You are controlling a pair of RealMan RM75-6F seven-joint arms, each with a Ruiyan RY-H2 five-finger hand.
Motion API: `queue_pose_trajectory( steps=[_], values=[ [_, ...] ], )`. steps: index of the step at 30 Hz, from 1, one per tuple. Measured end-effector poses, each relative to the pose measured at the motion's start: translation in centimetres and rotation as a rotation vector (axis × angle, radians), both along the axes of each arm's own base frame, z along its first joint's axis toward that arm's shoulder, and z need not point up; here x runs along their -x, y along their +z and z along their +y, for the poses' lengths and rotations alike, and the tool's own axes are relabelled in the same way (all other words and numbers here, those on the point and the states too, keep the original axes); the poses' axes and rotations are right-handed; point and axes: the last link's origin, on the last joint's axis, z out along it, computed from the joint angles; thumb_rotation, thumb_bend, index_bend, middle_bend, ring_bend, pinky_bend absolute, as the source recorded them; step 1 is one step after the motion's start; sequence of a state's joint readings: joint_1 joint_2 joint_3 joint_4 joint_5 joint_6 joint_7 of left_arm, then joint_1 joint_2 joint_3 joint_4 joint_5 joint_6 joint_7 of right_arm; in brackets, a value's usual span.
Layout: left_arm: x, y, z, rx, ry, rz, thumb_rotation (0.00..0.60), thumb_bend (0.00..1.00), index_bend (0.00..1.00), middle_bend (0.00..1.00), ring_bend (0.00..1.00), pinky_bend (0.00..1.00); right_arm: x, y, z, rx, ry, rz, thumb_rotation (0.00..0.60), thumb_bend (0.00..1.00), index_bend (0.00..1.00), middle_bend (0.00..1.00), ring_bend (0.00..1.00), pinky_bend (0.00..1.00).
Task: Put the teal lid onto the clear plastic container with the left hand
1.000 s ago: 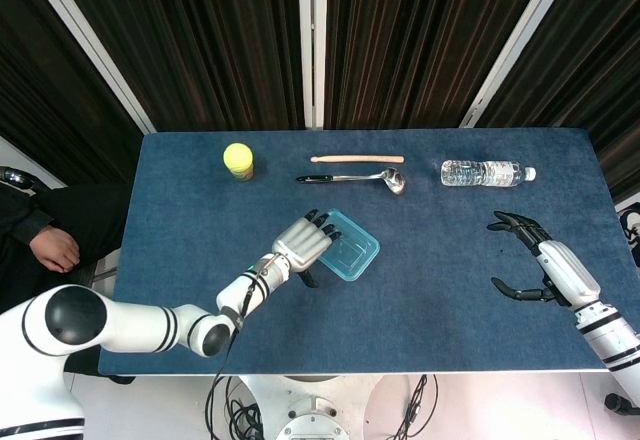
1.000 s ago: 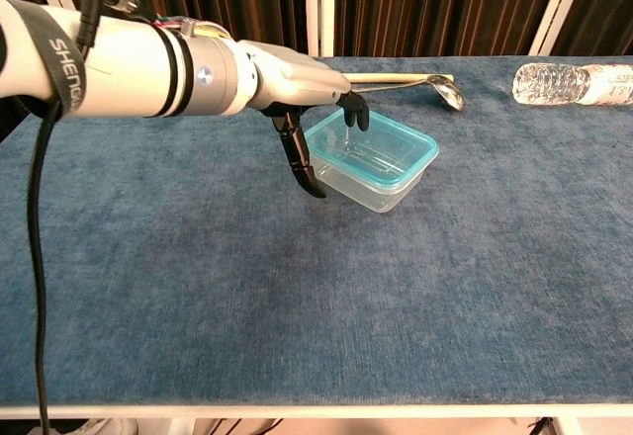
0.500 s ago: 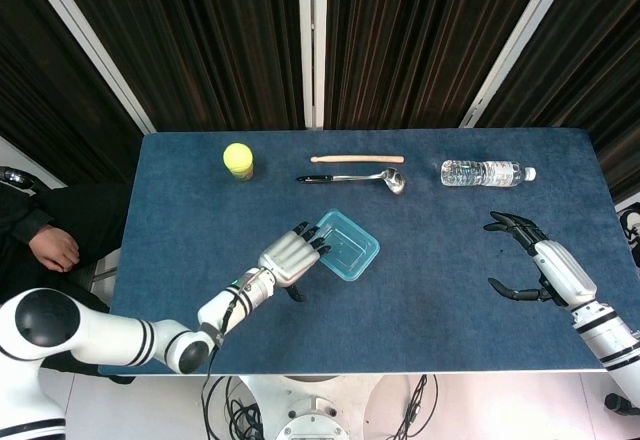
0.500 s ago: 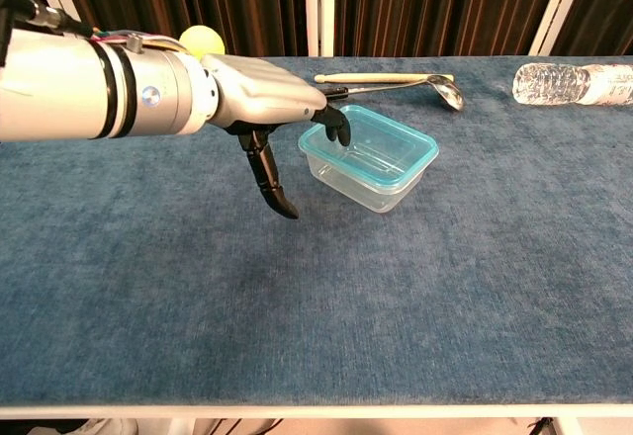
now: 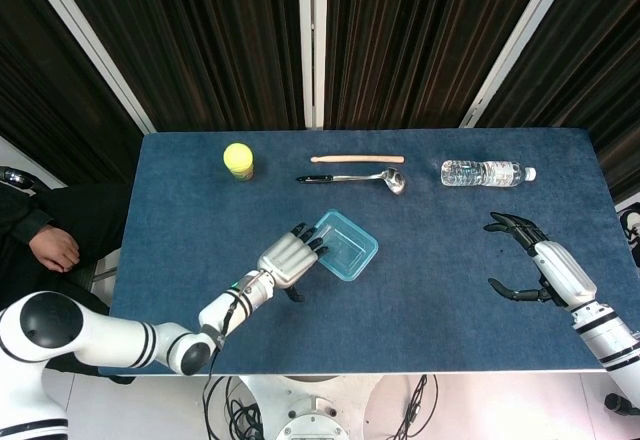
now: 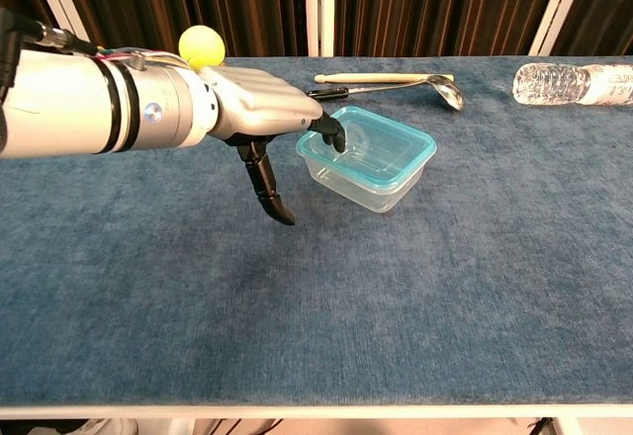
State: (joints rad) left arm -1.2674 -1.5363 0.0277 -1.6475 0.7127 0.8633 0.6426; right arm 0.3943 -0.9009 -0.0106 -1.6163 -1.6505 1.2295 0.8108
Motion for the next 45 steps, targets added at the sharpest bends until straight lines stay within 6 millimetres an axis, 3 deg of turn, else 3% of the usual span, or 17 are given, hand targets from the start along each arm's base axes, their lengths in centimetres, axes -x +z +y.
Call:
queue_pose_trajectory(
  steps=[6,14,33,39,45],
  values=[
    [-1.3,0.3,-1.4,0.002,-0.089,-0.042,0.425,0.00,0.17,0.14,0.01,0.08,0.1,-0.1,0.0,-0.001,-0.002,-0.002,0.600,0.22,0.00,0.17,0.00,0.00],
    [-2.5,-1.1,-2.5,0.024,-0.142,-0.039,0.427,0.00,0.17,0.14,0.01,0.08,0.3,0.0,0.0,0.001,-0.010,-0.003,0.600,0.22,0.00,0.17,0.00,0.00],
    [-1.8,-3.0,-3.1,0.029,-0.152,0.011,0.425,0.00,0.17,0.14,0.01,0.08,0.7,-0.1,0.0,-0.003,-0.021,-0.008,0.600,0.22,0.00,0.17,0.00,0.00],
    [-2.4,-1.5,-2.6,0.019,-0.107,-0.077,0.430,0.00,0.17,0.14,0.01,0.08,1.0,0.1,0.2,0.001,-0.027,-0.007,0.600,0.22,0.00,0.17,0.00,0.00],
    [-1.3,2.7,-0.4,-0.043,0.047,-0.262,0.544,0.00,0.18,0.14,0.01,0.08,1.6,0.2,0.5,0.004,-0.036,0.021,0.600,0.22,0.00,0.14,0.00,0.00]
  ],
)
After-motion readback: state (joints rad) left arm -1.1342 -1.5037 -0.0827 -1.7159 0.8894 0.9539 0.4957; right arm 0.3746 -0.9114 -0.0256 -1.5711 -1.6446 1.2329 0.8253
